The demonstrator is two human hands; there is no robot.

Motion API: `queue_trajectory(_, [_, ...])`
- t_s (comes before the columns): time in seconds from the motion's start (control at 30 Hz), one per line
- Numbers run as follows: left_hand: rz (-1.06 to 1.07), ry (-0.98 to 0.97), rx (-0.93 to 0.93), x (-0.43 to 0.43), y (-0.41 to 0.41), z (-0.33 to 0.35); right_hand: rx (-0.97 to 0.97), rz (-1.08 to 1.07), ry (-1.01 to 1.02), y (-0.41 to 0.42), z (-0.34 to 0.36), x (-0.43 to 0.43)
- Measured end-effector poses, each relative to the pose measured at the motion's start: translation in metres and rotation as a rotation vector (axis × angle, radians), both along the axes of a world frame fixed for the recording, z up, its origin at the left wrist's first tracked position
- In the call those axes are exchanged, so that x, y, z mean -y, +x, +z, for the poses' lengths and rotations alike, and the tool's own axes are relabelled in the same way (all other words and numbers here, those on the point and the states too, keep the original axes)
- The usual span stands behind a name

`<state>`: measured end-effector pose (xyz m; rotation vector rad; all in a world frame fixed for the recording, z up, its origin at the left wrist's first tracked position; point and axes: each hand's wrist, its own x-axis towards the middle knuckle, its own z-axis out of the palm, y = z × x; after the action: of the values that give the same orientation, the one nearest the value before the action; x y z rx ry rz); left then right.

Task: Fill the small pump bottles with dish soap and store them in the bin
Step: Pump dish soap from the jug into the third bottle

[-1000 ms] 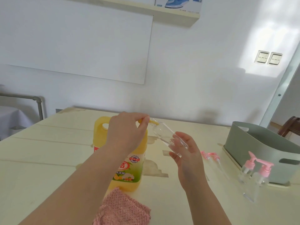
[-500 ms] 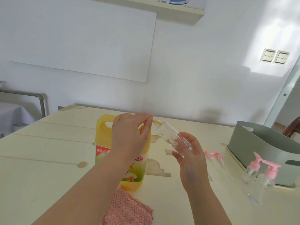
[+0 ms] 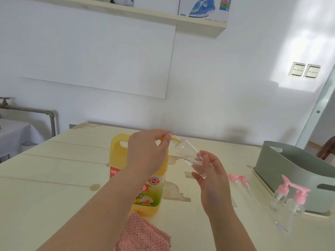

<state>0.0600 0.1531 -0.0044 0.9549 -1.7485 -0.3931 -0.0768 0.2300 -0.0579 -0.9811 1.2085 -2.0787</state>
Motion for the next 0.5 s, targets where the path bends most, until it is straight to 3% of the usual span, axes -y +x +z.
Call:
queue_trajectory(0.17, [-0.067,0.074,-0.053,0.003,0.004,0.008,0.030,-0.004,-0.037,-0.002,0.001,0.003])
queue_trajectory(0.5, [-0.019,-0.133,-0.085,0.012,-0.001,-0.012,0.186,0.074,-0.098,-0.005,-0.012,0.010])
